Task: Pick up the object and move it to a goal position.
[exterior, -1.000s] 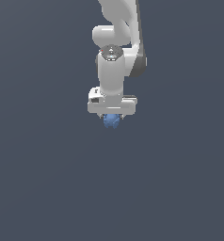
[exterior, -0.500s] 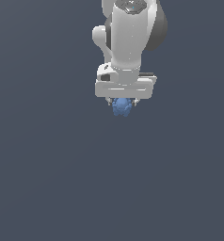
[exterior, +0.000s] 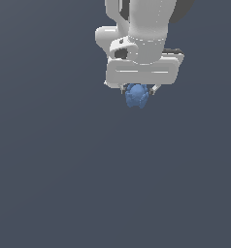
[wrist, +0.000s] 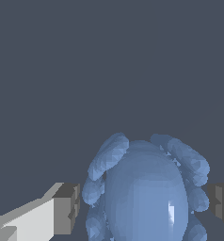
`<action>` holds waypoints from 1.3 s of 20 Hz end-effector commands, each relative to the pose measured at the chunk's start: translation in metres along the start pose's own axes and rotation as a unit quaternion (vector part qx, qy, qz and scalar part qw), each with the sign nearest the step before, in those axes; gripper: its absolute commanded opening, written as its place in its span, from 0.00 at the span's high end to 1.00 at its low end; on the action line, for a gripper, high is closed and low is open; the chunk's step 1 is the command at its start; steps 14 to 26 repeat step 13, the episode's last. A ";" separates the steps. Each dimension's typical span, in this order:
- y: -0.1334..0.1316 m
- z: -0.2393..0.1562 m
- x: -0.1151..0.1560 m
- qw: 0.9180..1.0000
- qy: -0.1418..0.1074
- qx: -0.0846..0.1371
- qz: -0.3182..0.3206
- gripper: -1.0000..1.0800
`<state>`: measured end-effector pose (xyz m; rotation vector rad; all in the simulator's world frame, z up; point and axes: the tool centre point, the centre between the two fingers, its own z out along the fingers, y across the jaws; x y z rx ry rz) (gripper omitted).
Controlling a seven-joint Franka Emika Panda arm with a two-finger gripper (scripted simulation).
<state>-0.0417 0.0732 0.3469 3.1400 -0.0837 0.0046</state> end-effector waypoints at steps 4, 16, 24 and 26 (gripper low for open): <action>-0.009 -0.021 0.004 1.000 -0.001 0.000 0.001 1.00; -0.012 -0.026 0.006 1.000 -0.001 0.000 0.001 1.00; -0.012 -0.026 0.006 1.000 -0.001 0.000 0.001 1.00; -0.012 -0.026 0.006 1.000 -0.001 0.000 0.001 1.00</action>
